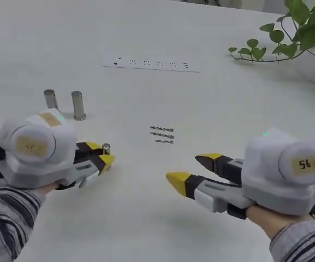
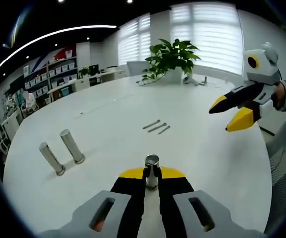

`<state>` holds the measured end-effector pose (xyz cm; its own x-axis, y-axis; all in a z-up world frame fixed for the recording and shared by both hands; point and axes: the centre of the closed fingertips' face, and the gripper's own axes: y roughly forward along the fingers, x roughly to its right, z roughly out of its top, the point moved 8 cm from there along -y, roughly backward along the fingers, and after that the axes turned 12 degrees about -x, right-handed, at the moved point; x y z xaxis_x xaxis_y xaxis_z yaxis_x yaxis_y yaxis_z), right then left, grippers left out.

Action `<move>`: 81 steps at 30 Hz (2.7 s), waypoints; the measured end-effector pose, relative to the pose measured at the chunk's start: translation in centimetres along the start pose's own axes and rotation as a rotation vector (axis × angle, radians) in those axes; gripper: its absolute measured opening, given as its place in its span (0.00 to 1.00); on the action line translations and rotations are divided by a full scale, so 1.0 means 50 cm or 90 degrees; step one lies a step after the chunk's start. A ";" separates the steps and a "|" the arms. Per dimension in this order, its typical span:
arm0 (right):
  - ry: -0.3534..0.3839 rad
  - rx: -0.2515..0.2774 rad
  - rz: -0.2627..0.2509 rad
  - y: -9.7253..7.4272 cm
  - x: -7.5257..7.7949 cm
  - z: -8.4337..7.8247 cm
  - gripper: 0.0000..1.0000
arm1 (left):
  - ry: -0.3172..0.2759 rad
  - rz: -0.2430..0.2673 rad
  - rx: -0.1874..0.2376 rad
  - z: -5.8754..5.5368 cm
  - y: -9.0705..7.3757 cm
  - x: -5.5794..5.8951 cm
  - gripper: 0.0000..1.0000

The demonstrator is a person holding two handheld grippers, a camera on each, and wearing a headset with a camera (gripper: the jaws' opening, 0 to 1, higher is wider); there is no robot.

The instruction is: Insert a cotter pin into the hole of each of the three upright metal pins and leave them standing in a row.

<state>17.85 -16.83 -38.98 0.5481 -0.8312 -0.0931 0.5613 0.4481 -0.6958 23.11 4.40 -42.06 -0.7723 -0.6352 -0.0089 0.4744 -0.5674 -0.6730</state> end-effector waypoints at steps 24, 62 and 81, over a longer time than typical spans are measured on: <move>-0.202 -0.183 0.052 0.055 0.081 0.098 0.25 | -0.046 0.016 0.023 -0.006 -0.037 -0.004 0.36; -0.429 -0.389 0.109 0.206 0.116 0.132 0.01 | -0.089 0.052 0.028 -0.031 -0.123 0.012 0.63; -0.480 -0.441 0.126 0.215 0.114 0.145 0.00 | -0.094 0.049 0.028 -0.033 -0.121 0.010 0.60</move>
<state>31.50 -14.38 -41.82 0.9706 -0.2349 0.0529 0.0710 0.0692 -0.9951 19.16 8.37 -39.21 -0.6640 -0.7459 0.0526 0.5503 -0.5351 -0.6410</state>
